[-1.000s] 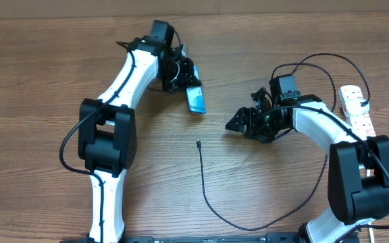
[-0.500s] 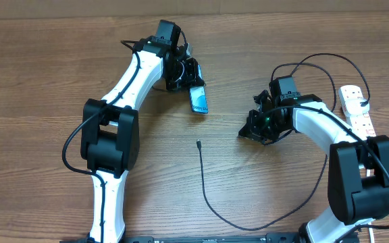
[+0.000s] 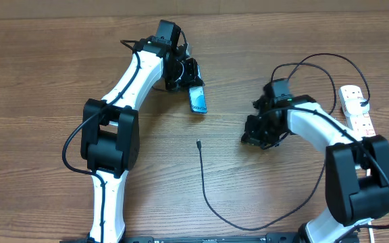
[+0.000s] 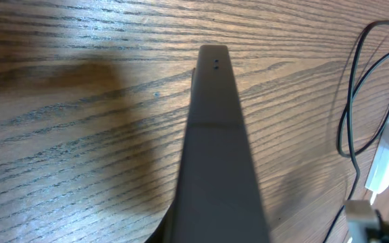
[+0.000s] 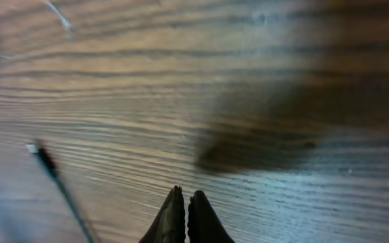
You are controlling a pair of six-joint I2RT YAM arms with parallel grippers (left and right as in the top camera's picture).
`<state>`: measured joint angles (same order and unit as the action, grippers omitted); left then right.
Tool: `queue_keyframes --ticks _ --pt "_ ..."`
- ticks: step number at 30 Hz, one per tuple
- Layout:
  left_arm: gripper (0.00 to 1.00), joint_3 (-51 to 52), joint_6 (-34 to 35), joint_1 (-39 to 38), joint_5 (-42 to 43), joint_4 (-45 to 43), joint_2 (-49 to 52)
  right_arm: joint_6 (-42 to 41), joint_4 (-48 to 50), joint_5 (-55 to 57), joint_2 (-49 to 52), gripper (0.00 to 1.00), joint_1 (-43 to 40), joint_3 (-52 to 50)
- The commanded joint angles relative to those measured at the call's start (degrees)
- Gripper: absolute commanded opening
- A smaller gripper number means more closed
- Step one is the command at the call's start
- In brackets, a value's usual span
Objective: Plug charger to phone and switch on socket
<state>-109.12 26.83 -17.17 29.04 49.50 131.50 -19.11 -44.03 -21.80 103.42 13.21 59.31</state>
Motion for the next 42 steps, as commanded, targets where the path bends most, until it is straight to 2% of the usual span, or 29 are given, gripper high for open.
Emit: queue_keyframes --ticks 1,20,28,42 --pt "0.04 -0.5 -1.1 0.2 0.4 -0.2 -0.4 -3.7 0.0 7.6 -0.3 0.04 2.8 0.7" --pt "0.04 -0.5 -1.1 0.2 0.4 -0.3 -0.4 -4.0 0.0 9.4 -0.3 0.04 4.4 0.7" --pt "0.04 -0.5 -1.1 0.2 0.4 -0.3 -0.4 -1.0 -2.0 9.4 -0.3 0.04 4.5 0.7" --pt "0.04 -0.5 -1.2 0.2 0.3 -0.3 -0.4 0.1 -4.6 20.5 -0.3 0.04 9.4 0.7"
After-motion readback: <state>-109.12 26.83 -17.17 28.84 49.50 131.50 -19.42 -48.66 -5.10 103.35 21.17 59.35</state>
